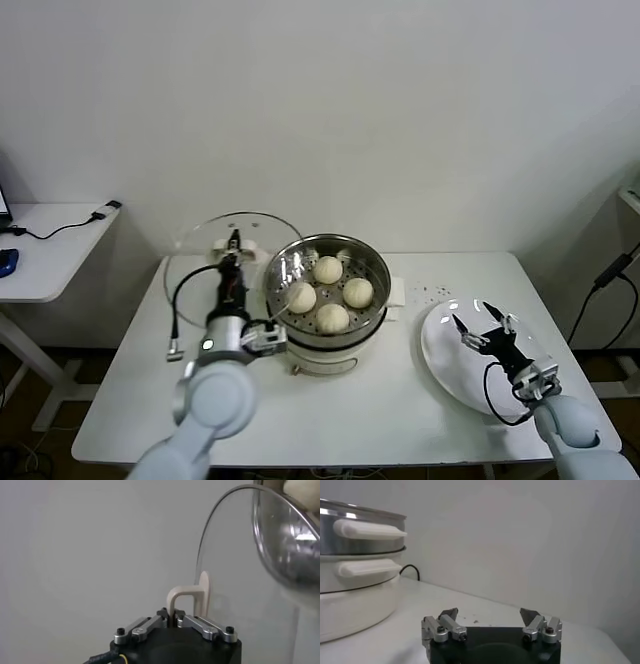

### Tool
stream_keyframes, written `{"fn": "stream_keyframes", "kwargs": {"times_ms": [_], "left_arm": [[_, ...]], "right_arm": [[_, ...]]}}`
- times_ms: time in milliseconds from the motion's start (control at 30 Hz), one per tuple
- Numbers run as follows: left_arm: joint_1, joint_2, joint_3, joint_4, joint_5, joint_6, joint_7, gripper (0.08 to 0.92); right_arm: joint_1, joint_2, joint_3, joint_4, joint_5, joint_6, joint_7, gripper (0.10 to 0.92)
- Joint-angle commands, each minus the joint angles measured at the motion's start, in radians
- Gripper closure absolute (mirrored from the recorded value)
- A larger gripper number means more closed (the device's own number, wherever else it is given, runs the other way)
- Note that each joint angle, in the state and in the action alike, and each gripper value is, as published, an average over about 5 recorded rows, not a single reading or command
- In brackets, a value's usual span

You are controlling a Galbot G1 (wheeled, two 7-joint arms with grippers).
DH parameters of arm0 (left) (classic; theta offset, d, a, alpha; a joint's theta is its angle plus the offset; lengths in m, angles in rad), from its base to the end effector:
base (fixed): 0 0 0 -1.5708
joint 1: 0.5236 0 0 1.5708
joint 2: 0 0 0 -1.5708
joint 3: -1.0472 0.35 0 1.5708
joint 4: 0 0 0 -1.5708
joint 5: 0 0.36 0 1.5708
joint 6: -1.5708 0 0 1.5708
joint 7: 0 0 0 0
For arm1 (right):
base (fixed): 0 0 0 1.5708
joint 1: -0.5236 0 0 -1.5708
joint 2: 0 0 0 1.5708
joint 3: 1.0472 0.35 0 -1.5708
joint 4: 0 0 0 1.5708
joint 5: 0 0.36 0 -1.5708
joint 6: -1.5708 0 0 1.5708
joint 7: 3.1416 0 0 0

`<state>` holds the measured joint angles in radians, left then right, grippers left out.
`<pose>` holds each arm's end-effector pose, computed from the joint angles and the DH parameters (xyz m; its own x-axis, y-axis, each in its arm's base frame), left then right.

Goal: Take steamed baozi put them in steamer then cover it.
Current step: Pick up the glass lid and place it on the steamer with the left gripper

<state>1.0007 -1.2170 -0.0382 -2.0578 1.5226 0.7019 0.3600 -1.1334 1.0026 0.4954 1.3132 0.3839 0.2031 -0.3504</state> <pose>0.2914 -0.0764 -0.2084 -0.9868 -0.1330 -0.0927 -0.0915 -0.0154 0.9957 0.3142 -0.2294 -0.4061 -0.9478 -0.2636 0.1796 -0.2908 0.9453 -0.1475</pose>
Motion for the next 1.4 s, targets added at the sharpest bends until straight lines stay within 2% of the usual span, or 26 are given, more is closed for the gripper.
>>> {"fn": "stream_keyframes", "kwargs": {"times_ms": [33,200,333,900,1400], "left_arm": [[-0.146,-0.321,0.199,0.193,0.179,0.057,0.065,0.854],[-0.138,-0.395,0.215,0.275,0.187,0.059,0.016,0.854],[-0.129,-0.422,0.213,0.323,0.193,0.057,0.001,0.854],[-0.130,-0.415,0.174,0.424,0.136,0.061,-0.069,0.854],[-0.140,-0.410,0.170,0.467,0.117,0.053,-0.085,0.854]], "right_arm": [[0.005,-0.002,0.016,-0.010,0.002,0.005,-0.004,0.203],[0.005,0.000,0.021,-0.010,0.003,0.008,-0.004,0.203],[0.005,0.001,0.025,-0.014,0.003,0.012,-0.006,0.203],[-0.001,0.010,0.034,-0.022,-0.011,0.020,-0.024,0.203],[-0.007,0.016,0.046,-0.024,-0.021,0.024,-0.030,0.203]]}}
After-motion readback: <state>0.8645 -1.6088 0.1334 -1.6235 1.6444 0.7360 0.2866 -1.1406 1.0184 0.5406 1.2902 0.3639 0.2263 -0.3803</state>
